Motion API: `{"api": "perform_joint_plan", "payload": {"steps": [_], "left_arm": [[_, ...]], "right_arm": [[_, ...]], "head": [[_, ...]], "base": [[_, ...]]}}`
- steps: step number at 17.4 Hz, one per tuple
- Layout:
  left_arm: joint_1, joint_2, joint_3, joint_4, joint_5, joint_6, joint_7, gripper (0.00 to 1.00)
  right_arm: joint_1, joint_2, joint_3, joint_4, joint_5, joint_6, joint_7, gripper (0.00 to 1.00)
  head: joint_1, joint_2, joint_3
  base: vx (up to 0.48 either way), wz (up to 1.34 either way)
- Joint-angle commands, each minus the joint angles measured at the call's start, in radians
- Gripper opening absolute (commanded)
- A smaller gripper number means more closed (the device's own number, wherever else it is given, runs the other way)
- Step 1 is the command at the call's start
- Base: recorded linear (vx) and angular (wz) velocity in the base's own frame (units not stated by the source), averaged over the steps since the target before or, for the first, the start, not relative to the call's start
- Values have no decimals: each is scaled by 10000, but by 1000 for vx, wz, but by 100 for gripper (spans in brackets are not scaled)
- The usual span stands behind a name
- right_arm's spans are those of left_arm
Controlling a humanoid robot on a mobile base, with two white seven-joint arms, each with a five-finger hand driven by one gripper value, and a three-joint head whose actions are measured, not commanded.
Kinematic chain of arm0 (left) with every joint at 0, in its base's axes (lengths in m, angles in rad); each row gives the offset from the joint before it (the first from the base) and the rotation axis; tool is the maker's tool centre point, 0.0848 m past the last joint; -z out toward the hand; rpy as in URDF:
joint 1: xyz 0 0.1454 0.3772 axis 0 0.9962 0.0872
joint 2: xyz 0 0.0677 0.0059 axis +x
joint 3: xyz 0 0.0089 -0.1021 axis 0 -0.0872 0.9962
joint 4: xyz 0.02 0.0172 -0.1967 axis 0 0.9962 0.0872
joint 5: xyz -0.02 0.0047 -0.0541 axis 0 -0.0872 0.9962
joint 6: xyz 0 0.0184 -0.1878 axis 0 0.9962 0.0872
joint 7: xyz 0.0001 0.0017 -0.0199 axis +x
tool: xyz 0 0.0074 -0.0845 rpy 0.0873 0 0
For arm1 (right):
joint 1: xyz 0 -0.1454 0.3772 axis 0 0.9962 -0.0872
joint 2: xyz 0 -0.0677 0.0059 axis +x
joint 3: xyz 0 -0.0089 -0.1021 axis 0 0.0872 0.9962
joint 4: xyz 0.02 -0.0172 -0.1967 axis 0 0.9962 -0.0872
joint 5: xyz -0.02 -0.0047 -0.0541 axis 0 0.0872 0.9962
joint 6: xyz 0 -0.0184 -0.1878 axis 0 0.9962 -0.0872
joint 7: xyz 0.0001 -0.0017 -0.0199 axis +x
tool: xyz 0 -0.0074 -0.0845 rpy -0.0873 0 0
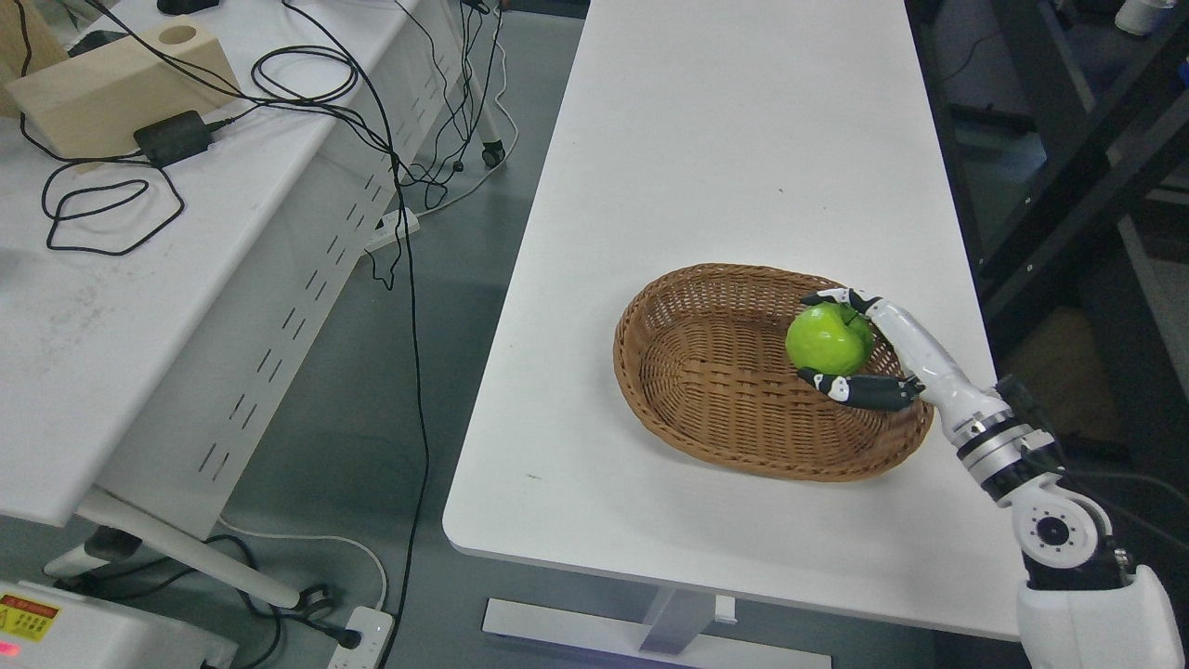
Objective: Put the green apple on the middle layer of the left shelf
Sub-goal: 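Lift the green apple out of the basket with the right hand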
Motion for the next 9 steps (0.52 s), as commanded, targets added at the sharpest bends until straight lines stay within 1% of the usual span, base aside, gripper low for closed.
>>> {"api": "perform_joint_plan", "payload": {"steps": [1,9], "left_arm": [[-215,175,0,0,-1,1,-6,100],[-215,175,0,0,-1,1,-6,100]], "right_arm": [[130,-33,-1727,-371,-908,137,4,1],[943,119,-2066,-1108,-1185,92,-73,1]], "head": [[0,0,0],[0,0,0]], "base": [[0,0],[0,0]]}}
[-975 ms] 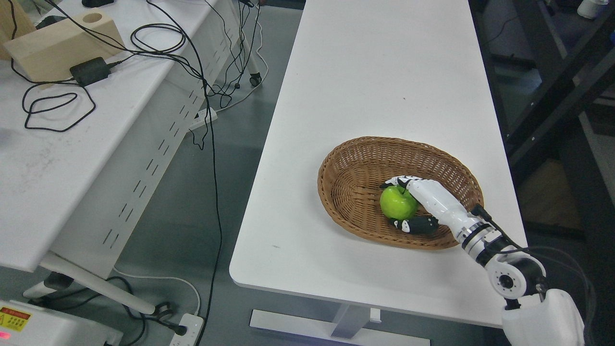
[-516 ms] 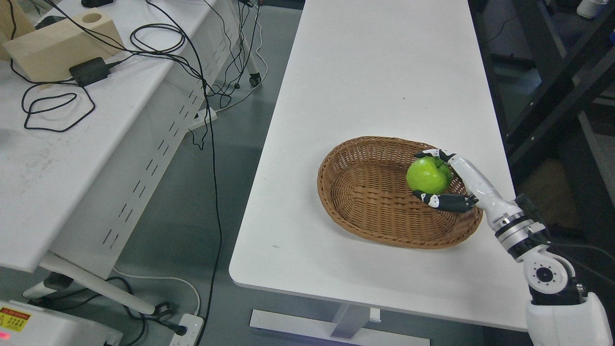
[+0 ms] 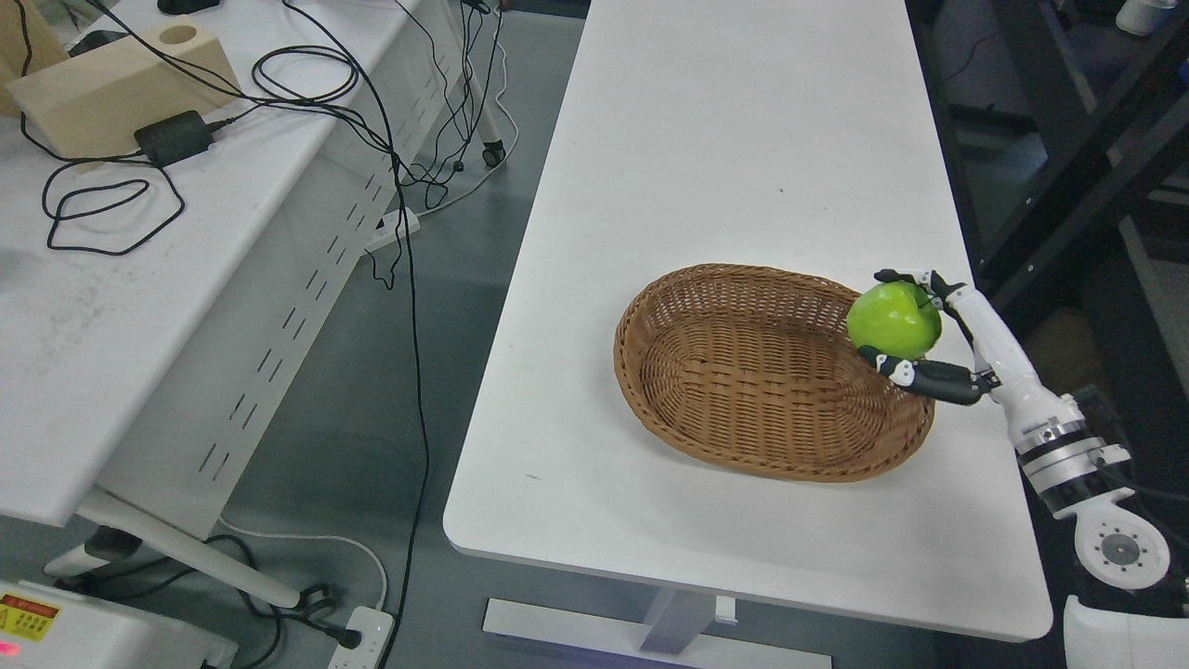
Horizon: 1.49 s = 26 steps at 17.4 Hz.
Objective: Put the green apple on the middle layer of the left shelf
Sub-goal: 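Lift the green apple out of the basket with the right hand, then carry the apple in the right hand while turning toward the shelf rack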
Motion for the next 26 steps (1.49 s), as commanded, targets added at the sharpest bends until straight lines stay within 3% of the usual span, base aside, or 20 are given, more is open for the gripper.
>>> {"api": "perform_joint_plan", "payload": {"steps": [1,4,9,14,26], "left_arm": [[-215,175,0,0,-4,1,-6,100],[-215,175,0,0,-4,16,-6,100],[-215,175,0,0,11,1,-6,100],[-215,175,0,0,11,1,-6,100],[-215,175,0,0,11,1,-6,100]], "right_arm": [[373,177,-905,-684,-235,-93,-115,1],[496,498,-951,-684,-235,-108,-298,0],[971,1250,-936,-684,41,-461,-1967,0],[1477,2063,-921,-684,1375,-492,-3228,0],[1969,2356,-1135,-684,1391,-1059,-3413,0]], "head": [[0,0,0],[0,0,0],[0,0,0],[0,0,0],[0,0,0]], "base": [[0,0],[0,-4],[0,-2],[-41,-5],[-155,-54]]}}
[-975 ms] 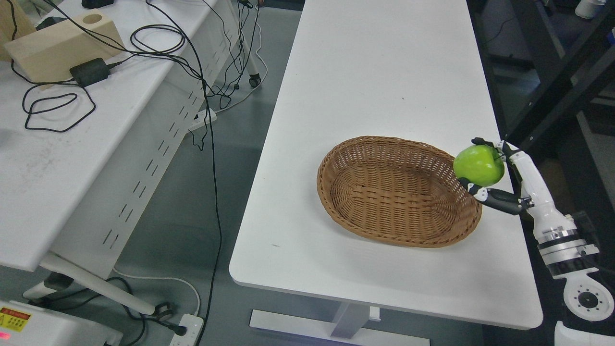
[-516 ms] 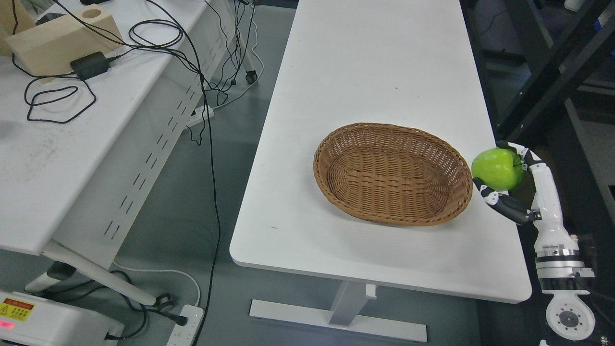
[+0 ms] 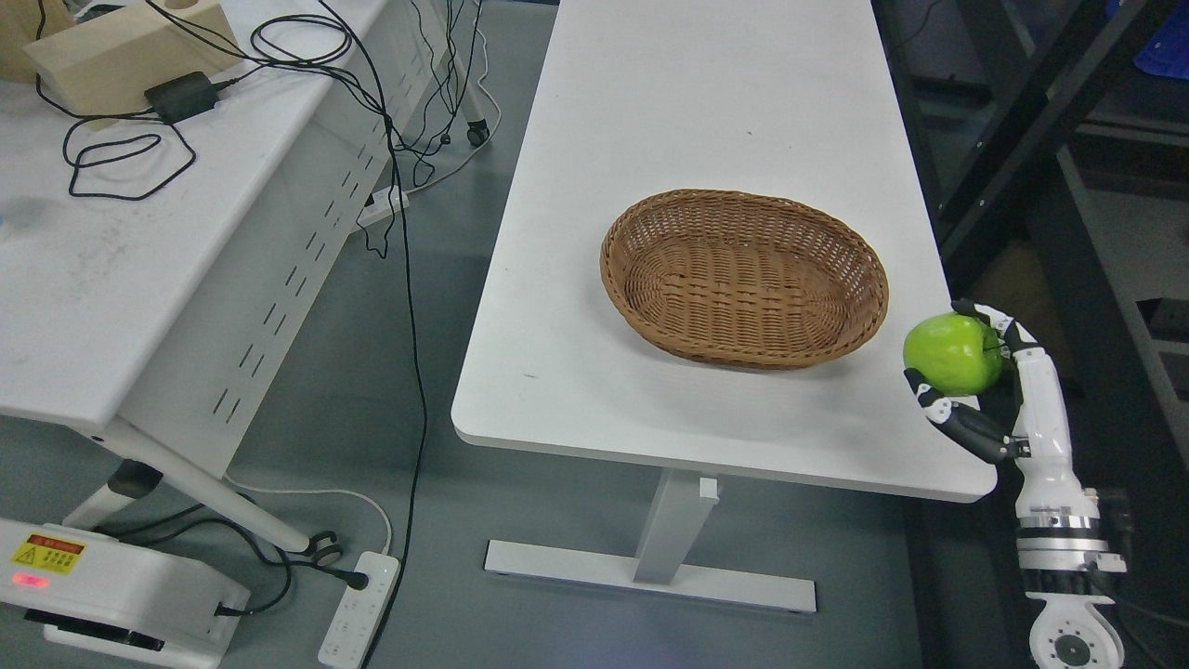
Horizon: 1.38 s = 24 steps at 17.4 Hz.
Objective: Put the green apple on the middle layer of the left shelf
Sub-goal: 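Carry the apple in the right hand while turning toward the shelf rack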
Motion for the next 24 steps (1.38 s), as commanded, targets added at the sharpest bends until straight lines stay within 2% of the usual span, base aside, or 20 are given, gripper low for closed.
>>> {"api": "perform_joint_plan", "payload": {"steps": [1,10,17,21,24], "left_arm": [[-215,175,0,0,8,5,-6,100],[-215,175,0,0,8,5,-6,100],[-215,175,0,0,-7,5,-6,100],[-215,175,0,0,8,5,-6,100],[-215,175,0,0,-7,5,-6,100]], "right_arm": [[175,463,-150,-50,83,-23,3,0],[313,448,-165,-50,98,-100,-13,0],[390,448,-135,-34,98,-299,18,0],[864,341,308,-34,129,-1522,461,0],[1004,341,662,-34,160,-1680,1029,0]], "head": [[0,0,0],[0,0,0],[0,0,0],[0,0,0],[0,0,0]], "base": [[-163,13],[-148,60],[-139,-278],[-179,-168],[-212,-69]]}}
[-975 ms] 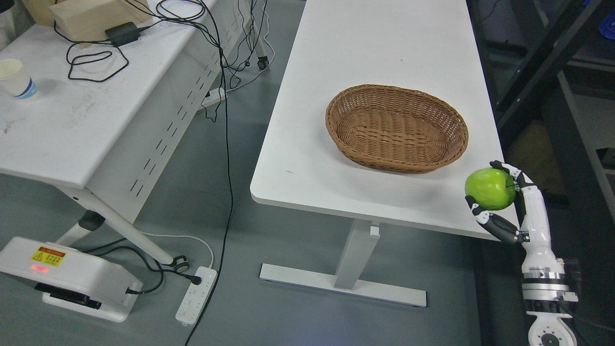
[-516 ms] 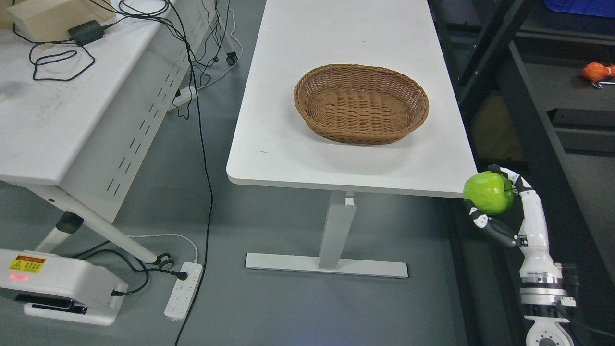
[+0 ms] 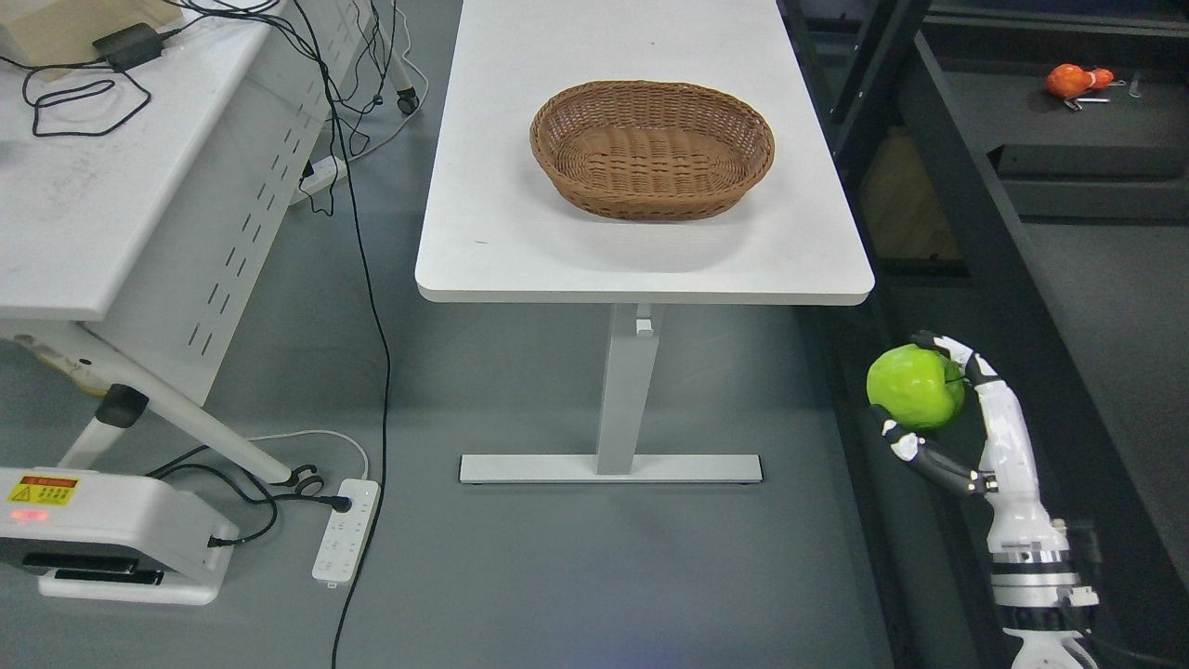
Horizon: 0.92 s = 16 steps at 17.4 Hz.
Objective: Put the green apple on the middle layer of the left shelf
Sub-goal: 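Carry the apple in the right hand while turning toward the shelf rack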
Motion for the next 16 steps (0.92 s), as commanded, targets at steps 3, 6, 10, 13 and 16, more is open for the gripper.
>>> {"api": "perform_joint_plan", "payload": {"steps": [3,6,10,13,16], "left_arm": [[-215,175,0,0,-4,6,-5,100],[-215,175,0,0,-4,6,-5,100],[-215,175,0,0,-4,6,-5,100],[-215,175,0,0,-4,6,-5,100],[-215,175,0,0,11,6,-5,100]], "right_arm": [[312,-40,620,1,36,-301,483,0],[327,-40,620,17,36,-301,483,0],[327,-24,604,17,36,-301,483,0],[343,6,650,32,36,-286,483,0],[342,22,758,32,36,-240,483,0]], "head": [[0,0,0],[0,0,0],[0,0,0],[0,0,0],[0,0,0]], "base": [[-198,-24],[-211,-8],[-224,0],[-205,0],[-181,0]]}}
